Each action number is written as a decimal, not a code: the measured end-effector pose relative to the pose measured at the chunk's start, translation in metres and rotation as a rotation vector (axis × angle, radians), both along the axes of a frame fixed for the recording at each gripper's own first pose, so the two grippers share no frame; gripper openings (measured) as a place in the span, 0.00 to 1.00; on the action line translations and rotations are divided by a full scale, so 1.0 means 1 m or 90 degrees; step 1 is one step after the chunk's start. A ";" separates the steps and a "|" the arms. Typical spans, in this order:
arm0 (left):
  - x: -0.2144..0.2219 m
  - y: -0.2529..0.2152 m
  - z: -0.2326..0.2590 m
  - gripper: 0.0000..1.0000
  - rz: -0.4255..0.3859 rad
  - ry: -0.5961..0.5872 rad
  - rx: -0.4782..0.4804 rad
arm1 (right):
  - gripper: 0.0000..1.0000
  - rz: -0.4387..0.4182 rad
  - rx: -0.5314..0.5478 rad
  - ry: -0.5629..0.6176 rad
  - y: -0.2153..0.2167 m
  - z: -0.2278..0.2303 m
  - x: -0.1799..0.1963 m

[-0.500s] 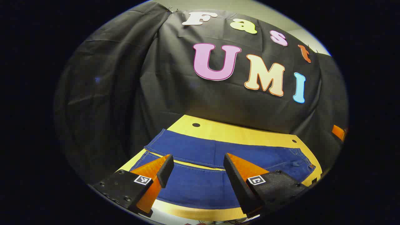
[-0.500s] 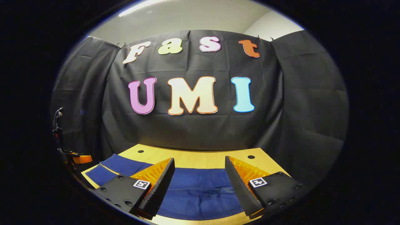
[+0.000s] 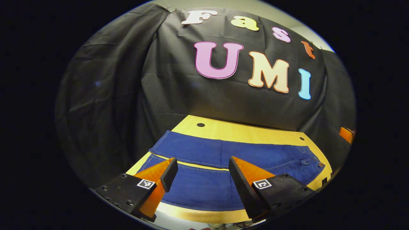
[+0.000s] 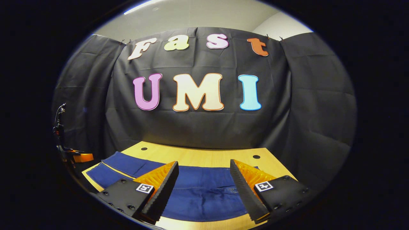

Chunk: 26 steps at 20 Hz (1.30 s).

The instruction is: Grasp the waist and the cuffs of the jeans and fold them to make the two legs overlap; first hold the waist and fold one-third of the jeans toward the cuffs, then hold the cuffs and fold the remaining one-third in the same direction to finish folding.

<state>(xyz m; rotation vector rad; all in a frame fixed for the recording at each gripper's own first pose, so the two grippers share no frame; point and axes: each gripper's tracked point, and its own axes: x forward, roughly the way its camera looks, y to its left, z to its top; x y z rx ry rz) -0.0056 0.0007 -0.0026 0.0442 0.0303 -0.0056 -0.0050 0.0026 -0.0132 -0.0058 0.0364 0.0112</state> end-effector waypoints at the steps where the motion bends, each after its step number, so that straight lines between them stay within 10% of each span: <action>1: -0.001 0.001 -0.002 0.95 0.000 0.003 0.000 | 0.99 0.002 0.003 0.004 0.001 -0.004 0.001; 13: -0.004 -0.001 -0.021 0.94 -0.061 0.026 -0.003 | 0.99 0.036 0.004 0.022 0.024 -0.022 -0.010; 19: -0.001 0.033 -0.052 0.96 -0.095 0.103 0.084 | 0.99 0.052 -0.014 0.065 0.034 -0.046 -0.024; 26: -0.008 0.042 -0.121 0.96 -0.270 0.306 0.263 | 0.99 0.067 0.018 0.097 0.040 -0.067 -0.025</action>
